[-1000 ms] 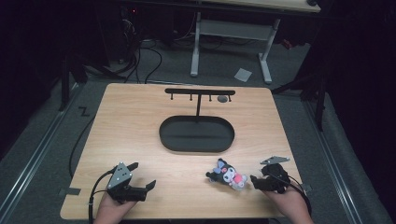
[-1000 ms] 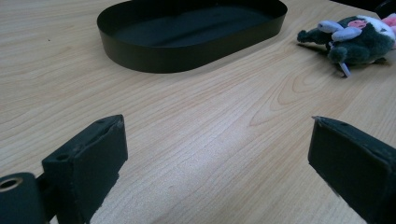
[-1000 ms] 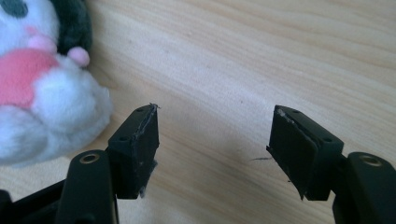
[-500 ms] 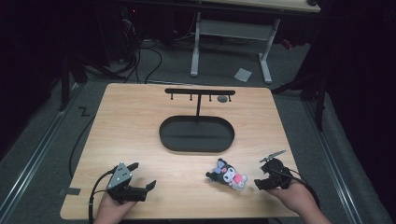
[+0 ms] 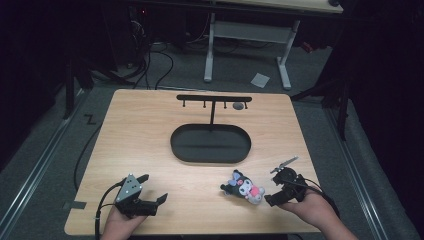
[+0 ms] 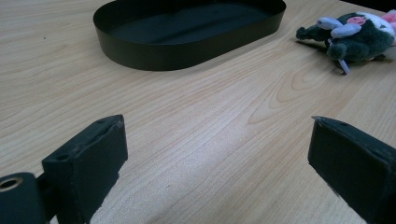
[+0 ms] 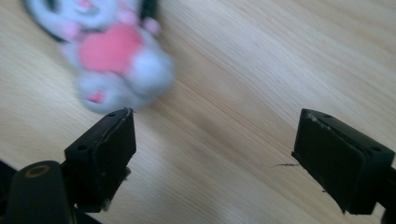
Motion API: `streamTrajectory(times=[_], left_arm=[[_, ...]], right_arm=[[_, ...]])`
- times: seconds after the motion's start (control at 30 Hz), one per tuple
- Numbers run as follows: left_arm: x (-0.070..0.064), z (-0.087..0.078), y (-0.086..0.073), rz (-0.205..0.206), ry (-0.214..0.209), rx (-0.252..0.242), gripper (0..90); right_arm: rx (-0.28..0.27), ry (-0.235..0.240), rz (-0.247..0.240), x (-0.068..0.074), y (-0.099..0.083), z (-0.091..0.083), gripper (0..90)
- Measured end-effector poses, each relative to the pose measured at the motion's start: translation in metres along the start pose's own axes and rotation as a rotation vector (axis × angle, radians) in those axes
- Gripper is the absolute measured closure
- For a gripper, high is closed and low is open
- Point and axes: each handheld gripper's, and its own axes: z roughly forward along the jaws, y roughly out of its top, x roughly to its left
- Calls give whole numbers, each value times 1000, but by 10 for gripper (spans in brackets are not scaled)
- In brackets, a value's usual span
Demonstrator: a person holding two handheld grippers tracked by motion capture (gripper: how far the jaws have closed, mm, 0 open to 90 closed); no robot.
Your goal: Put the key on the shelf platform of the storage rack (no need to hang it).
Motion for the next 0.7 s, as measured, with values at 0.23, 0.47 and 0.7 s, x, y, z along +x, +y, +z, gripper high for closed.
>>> streamTrajectory(times=[0.23,0.47,0.7], left_arm=[[1,-1,0,1,-1,-1,52],[2,-2,0,-3,1,-4,52],[2,-3,0,-2,0,-6,52]], right_arm=[[-17,23,-53,20,16,-4,2],[-5,56,-119,42,31,5,5],[51,37,-162,49,38,29,119]])
